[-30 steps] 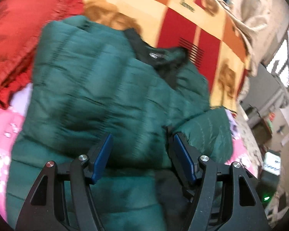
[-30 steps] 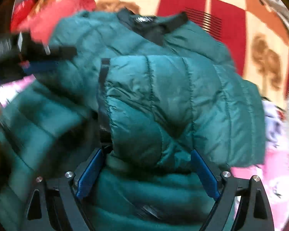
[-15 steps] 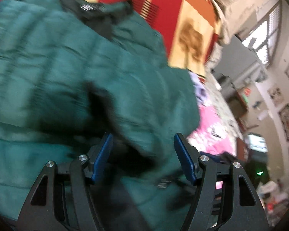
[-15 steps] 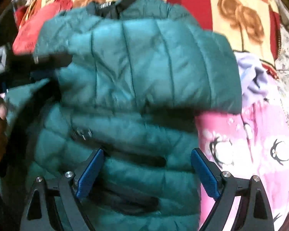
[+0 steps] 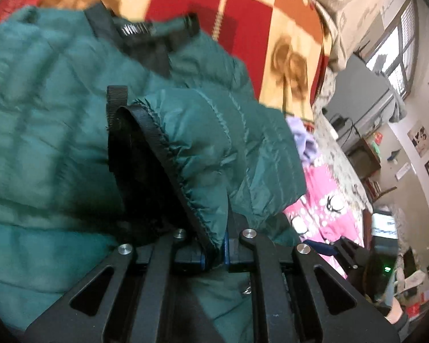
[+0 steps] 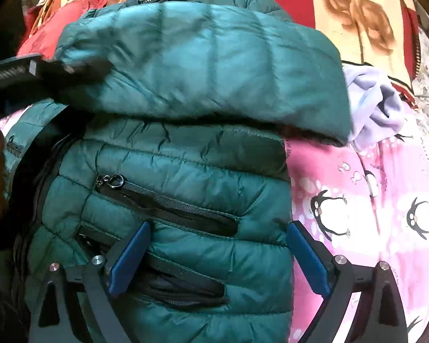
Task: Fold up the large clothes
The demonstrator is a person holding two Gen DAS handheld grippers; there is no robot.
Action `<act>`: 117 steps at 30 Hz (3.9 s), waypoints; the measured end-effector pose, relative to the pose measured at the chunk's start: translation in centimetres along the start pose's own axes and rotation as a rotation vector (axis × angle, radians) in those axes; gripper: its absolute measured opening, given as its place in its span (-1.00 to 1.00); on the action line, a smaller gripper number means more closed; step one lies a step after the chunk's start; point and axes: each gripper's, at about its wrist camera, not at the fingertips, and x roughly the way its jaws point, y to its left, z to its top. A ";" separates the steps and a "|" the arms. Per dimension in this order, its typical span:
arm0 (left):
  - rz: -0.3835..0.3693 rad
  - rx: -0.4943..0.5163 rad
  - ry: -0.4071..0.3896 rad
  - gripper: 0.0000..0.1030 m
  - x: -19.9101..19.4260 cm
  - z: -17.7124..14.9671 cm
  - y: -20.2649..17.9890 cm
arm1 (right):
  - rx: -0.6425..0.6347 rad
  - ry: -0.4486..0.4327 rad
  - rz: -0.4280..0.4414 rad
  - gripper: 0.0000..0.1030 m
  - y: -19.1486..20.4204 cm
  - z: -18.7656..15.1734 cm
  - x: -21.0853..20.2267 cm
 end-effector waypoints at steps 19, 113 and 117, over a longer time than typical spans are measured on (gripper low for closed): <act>0.272 -0.409 -0.076 -0.53 -8.3 0.9 16.3 | 0.334 -0.157 -0.026 0.73 -5.4 4.4 -2.7; 0.523 -0.076 -0.159 -0.52 -5.7 2.1 12.3 | 0.134 -0.306 0.071 1.00 3.1 14.1 2.8; 0.501 -0.001 -0.237 -0.52 -8.6 1.9 10.2 | 0.169 -0.391 0.046 1.00 2.1 12.7 -1.5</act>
